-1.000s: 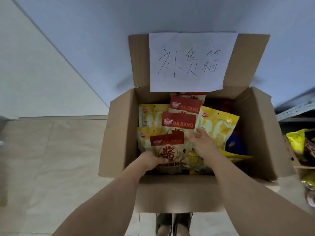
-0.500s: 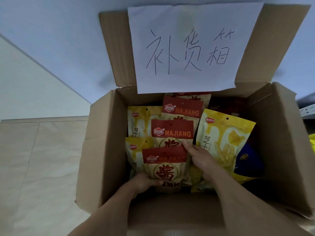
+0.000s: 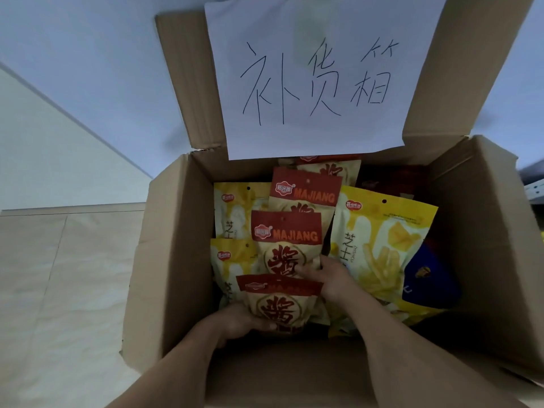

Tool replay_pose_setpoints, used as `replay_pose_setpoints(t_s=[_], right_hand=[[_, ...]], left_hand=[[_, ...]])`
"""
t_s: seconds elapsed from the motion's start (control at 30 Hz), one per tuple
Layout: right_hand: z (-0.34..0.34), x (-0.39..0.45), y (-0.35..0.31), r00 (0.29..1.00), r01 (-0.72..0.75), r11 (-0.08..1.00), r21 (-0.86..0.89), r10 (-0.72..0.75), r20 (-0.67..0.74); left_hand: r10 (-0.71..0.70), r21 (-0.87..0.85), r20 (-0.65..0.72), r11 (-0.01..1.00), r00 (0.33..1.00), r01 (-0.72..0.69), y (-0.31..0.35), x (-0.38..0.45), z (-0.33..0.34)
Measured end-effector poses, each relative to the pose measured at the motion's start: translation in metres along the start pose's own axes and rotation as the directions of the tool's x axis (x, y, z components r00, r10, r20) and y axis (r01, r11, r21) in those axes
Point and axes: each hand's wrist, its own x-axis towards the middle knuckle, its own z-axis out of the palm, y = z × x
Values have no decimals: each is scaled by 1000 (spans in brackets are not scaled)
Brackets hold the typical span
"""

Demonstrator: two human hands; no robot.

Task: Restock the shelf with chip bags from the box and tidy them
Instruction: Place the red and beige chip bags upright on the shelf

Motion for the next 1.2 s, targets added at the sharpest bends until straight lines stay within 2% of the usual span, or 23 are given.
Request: replay_pose_setpoints(t_s=[0.17, 0.33, 0.5, 0.6, 0.7, 0.8, 0.93, 1.03, 1.2], right_hand=[[-10, -20, -13, 991, 115, 984, 132, -106, -77], [-39, -80, -67, 965, 228, 940, 255, -183, -188], [-87, -185, -125, 929, 331, 874, 355, -235, -287], [-110, -270, -135, 863, 437, 844, 312, -296, -409], [-123, -368, -123, 786, 524, 780, 341, -289, -546], [-126, -461, -96, 705, 587, 713, 382, -219, -675], [-117, -562, -37, 599, 652, 632, 418, -92, -795], [-116, -638, 13, 494, 696, 594, 403, 12, -870], [-146, -753, 111, 325, 724, 601, 339, 137, -936]], left_hand=[[51, -46, -19, 998, 999, -52, 12, -22, 2], [163, -89, -70, 982, 984, -169, 51, -86, 7], [308, 28, -84, 951, 948, -307, 97, -173, 21], [410, 82, -15, 910, 912, -407, 120, -231, 44], [483, 199, 93, 848, 871, -491, 128, -287, 76], [539, 265, 238, 764, 808, -588, 125, -339, 120], [531, 304, 384, 700, 755, -647, 105, -405, 188], [516, 294, 458, 681, 724, -671, 96, -435, 246], [463, 251, 613, 655, 641, -713, 84, -472, 370]])
